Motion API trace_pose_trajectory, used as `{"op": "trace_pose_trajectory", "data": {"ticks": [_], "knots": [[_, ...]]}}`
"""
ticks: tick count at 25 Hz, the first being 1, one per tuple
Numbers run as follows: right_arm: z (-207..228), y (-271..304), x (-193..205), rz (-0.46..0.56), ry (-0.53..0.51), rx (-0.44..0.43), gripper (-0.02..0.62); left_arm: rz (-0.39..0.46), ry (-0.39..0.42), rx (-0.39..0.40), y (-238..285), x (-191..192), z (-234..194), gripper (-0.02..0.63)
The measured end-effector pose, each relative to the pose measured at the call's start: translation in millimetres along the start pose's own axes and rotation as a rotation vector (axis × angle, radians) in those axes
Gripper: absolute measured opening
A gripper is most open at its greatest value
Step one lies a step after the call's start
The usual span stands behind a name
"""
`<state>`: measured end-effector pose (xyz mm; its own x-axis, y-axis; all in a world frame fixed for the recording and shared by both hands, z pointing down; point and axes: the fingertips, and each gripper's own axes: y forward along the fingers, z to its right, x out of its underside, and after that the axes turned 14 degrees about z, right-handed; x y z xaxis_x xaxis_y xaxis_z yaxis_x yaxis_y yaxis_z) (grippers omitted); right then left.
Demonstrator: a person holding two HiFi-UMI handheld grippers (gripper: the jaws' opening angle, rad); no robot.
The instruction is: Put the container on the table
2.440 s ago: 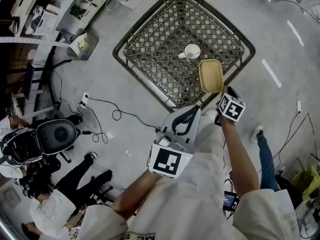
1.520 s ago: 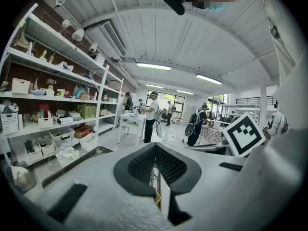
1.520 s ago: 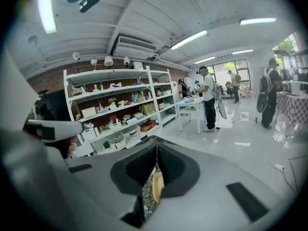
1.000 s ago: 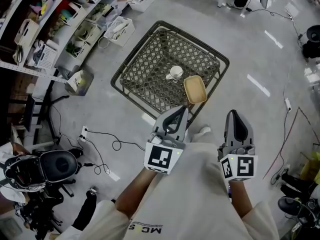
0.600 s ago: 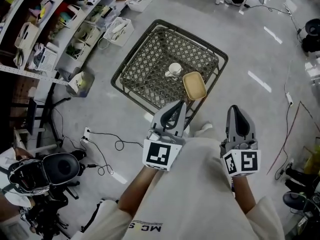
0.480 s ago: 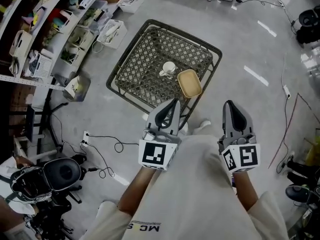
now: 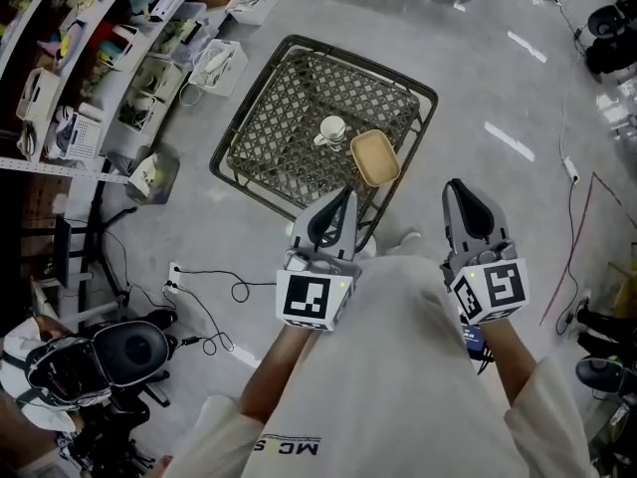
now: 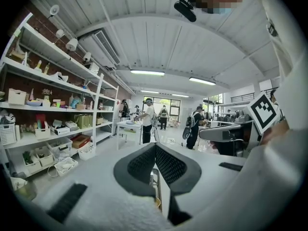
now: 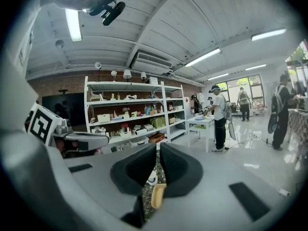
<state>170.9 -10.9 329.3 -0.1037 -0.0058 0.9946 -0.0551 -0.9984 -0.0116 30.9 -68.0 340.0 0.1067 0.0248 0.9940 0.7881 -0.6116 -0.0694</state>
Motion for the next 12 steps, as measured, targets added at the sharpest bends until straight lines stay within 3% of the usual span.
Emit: {"op": "trace_pose_trajectory", "data": {"ticks": [8, 12], "knots": [[-3.8, -2.9, -1.1, -0.004, -0.022, -0.042, 0.021, 0.022, -0.005, 0.010, -0.2, -1.9, 11.2, 0.023], [-11.1, -7.9, -2.8, -0.015, 0.017, -0.074, 0.017, 0.024, -0.002, 0.032, 2.7, -10.1, 21.0, 0.023]]}}
